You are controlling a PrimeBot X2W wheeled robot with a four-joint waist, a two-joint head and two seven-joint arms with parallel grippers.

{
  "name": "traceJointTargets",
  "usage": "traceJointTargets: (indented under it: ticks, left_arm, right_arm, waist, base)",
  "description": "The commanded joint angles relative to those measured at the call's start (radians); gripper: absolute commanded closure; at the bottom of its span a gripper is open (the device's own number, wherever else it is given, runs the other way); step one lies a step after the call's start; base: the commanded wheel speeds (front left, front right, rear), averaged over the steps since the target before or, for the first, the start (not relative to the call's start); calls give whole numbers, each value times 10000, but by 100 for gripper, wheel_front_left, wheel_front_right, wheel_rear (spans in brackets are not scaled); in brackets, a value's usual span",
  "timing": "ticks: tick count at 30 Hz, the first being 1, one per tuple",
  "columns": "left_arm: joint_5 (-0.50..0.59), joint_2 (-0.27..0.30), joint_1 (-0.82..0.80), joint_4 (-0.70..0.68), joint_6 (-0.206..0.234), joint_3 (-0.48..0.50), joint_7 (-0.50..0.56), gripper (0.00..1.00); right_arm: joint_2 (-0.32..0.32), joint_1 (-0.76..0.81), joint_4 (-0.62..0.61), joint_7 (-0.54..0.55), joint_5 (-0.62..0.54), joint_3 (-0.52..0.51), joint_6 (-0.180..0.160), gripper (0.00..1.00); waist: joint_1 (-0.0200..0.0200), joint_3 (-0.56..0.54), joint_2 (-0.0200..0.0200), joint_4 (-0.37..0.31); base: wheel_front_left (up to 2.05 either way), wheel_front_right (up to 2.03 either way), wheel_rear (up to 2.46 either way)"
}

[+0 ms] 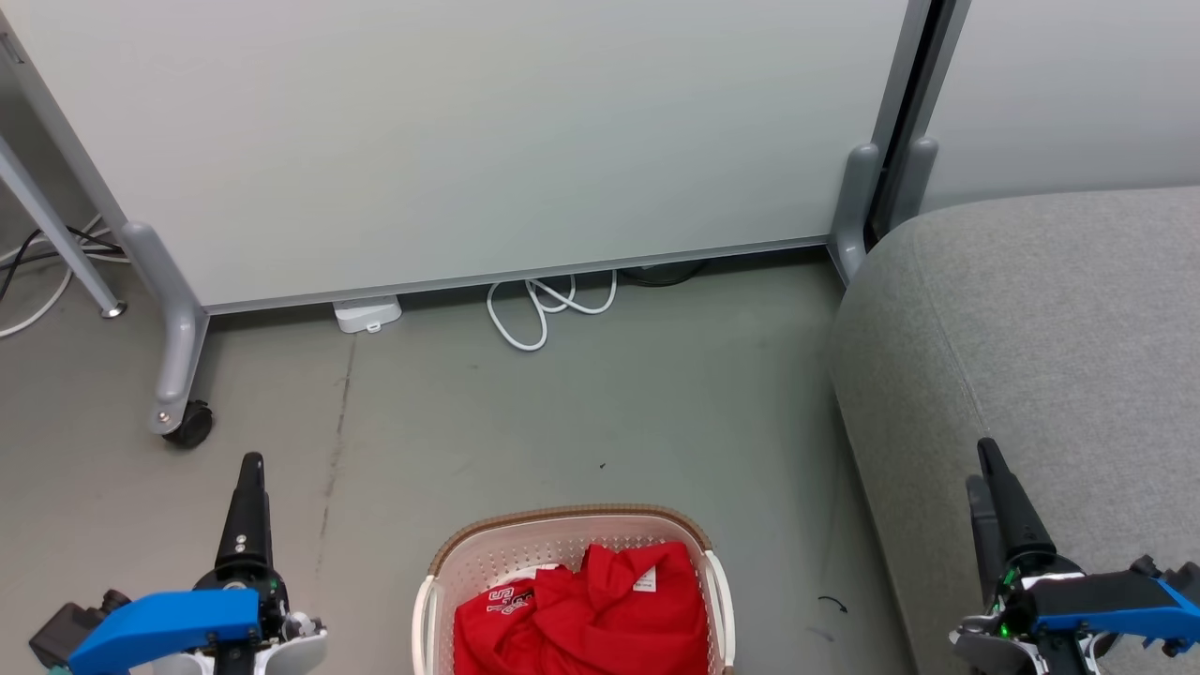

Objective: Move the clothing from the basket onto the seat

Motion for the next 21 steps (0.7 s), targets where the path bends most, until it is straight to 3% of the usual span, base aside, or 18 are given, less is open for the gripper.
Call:
traceJointTargets:
  ticks: [1,21]
  left_arm:
    - [492,76,-363,-294,-8,-35,-109,0]
    - [4724,100,-376,-927,336,-713,-896,0]
  right_arm:
    - [-44,-300,-258,-109,-426,72,15,0]
    - [-67,-404,-820,-895,-4289,558,21,0]
  waist:
    - [0,8,0,7]
    - [0,35,0,117]
  base:
    - [0,0,0]
    - [0,0,0]
